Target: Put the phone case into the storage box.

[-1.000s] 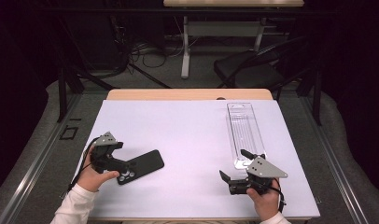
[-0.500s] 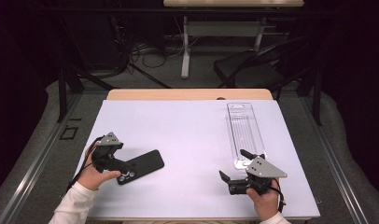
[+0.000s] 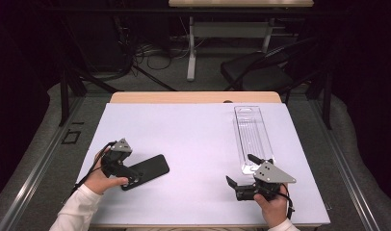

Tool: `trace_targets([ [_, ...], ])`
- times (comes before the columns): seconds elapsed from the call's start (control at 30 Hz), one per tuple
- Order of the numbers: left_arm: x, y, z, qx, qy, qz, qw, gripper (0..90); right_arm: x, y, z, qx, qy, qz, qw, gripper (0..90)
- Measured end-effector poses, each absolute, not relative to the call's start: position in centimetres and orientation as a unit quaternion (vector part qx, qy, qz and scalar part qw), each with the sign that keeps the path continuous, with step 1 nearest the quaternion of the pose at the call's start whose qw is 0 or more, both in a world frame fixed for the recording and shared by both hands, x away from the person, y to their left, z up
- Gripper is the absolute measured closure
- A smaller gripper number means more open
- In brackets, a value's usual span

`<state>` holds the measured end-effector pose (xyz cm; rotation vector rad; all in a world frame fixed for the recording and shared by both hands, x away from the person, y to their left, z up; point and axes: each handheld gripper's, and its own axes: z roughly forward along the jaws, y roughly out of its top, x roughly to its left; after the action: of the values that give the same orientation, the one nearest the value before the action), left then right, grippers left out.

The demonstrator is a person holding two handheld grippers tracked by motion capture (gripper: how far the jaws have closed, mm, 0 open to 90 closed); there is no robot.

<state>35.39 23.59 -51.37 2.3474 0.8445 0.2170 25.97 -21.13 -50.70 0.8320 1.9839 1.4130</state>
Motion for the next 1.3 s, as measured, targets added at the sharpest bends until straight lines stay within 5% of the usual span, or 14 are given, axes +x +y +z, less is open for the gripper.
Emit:
trace_targets([
  [1.3, 36.3, 21.1, -54.4, 0.927, 0.276, 0.062, 0.246, 2.9, 26.0, -21.1, -50.8, 0.311, 0.741, 0.527, 0.277, 1.2],
])
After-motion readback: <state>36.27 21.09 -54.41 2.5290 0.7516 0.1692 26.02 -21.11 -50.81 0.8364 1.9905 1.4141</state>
